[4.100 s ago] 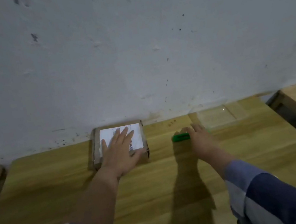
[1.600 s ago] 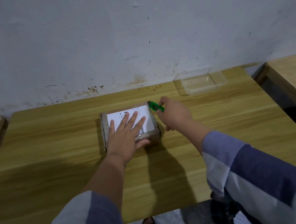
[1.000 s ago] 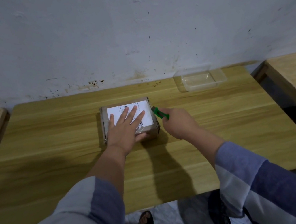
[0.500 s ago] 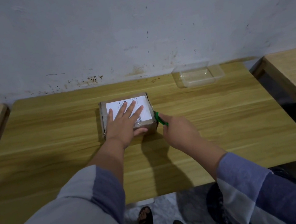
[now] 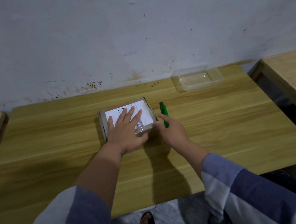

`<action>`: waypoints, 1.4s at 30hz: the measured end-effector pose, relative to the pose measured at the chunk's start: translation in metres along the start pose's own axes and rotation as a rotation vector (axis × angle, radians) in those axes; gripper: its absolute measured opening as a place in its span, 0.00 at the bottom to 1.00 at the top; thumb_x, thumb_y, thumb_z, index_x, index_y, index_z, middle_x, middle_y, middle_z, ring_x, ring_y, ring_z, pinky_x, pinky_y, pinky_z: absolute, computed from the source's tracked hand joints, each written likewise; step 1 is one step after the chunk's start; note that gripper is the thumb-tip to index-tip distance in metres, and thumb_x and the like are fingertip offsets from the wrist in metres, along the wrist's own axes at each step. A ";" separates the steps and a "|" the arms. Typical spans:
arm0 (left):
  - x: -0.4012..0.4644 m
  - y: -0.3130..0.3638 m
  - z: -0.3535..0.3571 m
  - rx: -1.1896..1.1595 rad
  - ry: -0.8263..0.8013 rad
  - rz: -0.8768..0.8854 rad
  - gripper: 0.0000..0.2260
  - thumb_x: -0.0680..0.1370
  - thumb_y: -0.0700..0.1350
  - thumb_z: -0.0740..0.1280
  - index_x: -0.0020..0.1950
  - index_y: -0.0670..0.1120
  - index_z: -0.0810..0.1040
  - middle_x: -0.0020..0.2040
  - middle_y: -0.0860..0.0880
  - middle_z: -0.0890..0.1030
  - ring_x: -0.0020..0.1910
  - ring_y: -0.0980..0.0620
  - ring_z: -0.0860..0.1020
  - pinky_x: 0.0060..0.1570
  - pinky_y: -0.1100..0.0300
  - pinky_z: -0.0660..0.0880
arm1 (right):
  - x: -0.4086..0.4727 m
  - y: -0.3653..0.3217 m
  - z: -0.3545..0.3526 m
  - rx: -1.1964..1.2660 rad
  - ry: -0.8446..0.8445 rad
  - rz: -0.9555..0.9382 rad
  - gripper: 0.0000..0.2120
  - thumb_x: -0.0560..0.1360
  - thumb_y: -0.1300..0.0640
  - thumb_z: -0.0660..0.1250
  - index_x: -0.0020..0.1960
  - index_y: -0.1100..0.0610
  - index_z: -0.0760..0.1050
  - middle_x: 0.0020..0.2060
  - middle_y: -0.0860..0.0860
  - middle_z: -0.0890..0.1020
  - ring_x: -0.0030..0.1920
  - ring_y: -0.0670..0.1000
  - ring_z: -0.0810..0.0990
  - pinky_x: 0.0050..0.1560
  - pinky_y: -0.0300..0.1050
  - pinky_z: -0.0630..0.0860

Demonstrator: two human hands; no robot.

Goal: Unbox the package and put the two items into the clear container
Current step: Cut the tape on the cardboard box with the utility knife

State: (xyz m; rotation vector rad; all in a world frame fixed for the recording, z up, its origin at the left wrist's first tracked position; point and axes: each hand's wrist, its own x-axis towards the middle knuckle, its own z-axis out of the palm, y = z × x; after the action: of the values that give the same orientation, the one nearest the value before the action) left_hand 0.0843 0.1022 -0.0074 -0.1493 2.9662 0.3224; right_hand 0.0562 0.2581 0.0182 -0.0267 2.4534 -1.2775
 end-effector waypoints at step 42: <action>0.043 0.018 0.002 0.127 -0.046 0.045 0.47 0.67 0.76 0.55 0.77 0.57 0.37 0.78 0.52 0.36 0.77 0.50 0.35 0.73 0.38 0.39 | 0.078 0.010 -0.005 0.424 0.179 0.152 0.16 0.79 0.53 0.58 0.66 0.44 0.72 0.46 0.49 0.75 0.32 0.45 0.70 0.30 0.39 0.67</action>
State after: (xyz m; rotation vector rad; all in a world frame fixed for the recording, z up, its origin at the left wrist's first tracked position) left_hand 0.0402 0.1162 -0.0123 -0.0593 2.9370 0.1402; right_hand -0.0162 0.2533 -0.0124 0.3920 2.2181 -1.7632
